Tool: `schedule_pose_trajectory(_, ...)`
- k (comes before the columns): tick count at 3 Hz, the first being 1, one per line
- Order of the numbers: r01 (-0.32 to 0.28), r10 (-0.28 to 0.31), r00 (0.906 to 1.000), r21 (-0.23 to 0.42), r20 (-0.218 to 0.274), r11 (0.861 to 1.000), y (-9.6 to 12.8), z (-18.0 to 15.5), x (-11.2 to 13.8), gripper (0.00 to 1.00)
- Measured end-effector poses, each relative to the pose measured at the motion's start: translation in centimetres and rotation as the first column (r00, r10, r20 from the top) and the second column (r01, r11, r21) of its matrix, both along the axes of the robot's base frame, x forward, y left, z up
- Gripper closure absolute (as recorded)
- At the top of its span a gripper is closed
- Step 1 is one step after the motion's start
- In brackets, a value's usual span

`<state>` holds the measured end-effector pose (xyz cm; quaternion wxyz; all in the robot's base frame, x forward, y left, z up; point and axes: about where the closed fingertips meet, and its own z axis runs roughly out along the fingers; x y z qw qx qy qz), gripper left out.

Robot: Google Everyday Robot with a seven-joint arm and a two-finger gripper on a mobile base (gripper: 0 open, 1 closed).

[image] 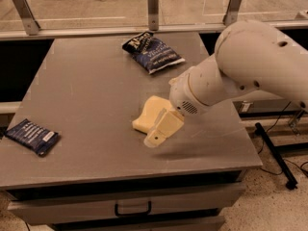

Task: Move sponge near blue chip bag

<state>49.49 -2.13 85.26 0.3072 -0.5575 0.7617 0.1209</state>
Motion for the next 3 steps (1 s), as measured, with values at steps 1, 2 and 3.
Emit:
schedule_pose_trajectory(1, 0.042, -0.040, 0.9984, 0.045, -0.041, 0.998, -0.46, -0.98, 0.26, 0.00)
schedule_pose_trajectory(2, 0.043, -0.041, 0.9982, 0.048, -0.045, 0.998, -0.42, -1.03, 0.26, 0.00)
schedule_pose_trajectory(3, 0.040, -0.037, 0.9983, 0.047, -0.044, 0.998, -0.27, -1.00, 0.19, 0.17)
